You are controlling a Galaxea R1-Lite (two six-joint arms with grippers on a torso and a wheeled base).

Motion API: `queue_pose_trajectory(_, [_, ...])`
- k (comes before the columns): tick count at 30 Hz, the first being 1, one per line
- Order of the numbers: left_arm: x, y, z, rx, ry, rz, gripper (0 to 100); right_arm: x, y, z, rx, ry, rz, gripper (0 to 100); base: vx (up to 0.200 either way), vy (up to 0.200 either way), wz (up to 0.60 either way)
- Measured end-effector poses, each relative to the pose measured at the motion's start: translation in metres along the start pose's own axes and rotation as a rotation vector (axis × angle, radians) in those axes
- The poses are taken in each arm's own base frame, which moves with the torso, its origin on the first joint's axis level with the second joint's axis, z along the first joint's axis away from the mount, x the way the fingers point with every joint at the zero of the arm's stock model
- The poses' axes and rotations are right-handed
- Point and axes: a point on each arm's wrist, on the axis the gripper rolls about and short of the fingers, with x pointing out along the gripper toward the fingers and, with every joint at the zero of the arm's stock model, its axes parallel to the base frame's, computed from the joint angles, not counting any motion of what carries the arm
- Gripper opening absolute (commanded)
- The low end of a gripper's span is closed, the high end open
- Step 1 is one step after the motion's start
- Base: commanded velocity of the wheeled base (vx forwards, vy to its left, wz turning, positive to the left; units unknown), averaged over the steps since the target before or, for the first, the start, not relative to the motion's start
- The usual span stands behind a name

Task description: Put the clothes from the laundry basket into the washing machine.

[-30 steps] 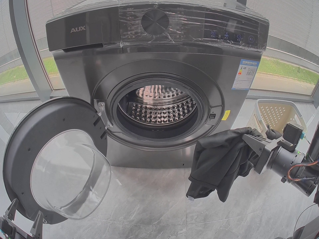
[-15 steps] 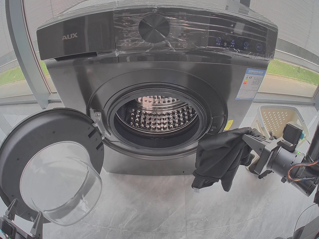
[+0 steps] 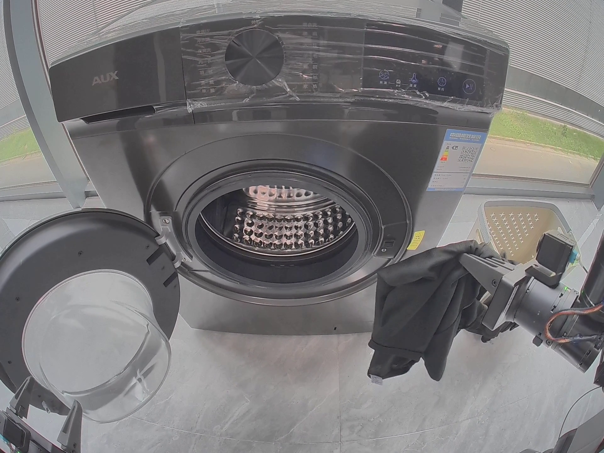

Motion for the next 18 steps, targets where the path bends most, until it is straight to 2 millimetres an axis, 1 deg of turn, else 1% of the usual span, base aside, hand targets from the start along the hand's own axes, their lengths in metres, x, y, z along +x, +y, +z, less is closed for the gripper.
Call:
queue_pose_trajectory(5, [0.0,0.0,0.0,0.004,0.0,0.001,100,-0.002,0.003,-0.003,-0.003,0.011,0.019,0,0.0,0.0,0.0])
queue_pose_trajectory(8, [0.0,0.0,0.0,0.013,-0.001,0.001,100,-0.004,0.005,-0.004,0.008,0.024,0.066,0,0.0,0.0,0.0])
queue_pose_trajectory(9, [0.0,0.0,0.0,0.016,-0.001,0.001,100,-0.004,0.008,-0.005,0.02,0.036,0.111,0,0.0,0.0,0.0])
queue_pose_trajectory(11, [0.0,0.0,0.0,0.022,-0.001,0.001,100,-0.005,0.011,-0.006,0.034,0.045,0.145,0,0.0,0.0,0.0])
queue_pose_trajectory(12, [0.0,0.0,0.0,0.03,0.0,0.0,100,-0.006,0.017,-0.008,0.068,0.062,0.189,0,0.0,0.0,0.0])
queue_pose_trajectory(15, [0.0,0.0,0.0,0.03,0.0,0.002,100,-0.007,0.02,-0.01,0.083,0.073,0.21,0,0.0,0.0,0.0])
queue_pose_trajectory(18, [0.0,0.0,0.0,0.028,-0.001,0.004,100,-0.007,0.027,-0.015,0.1,0.102,0.243,0,0.0,0.0,0.0])
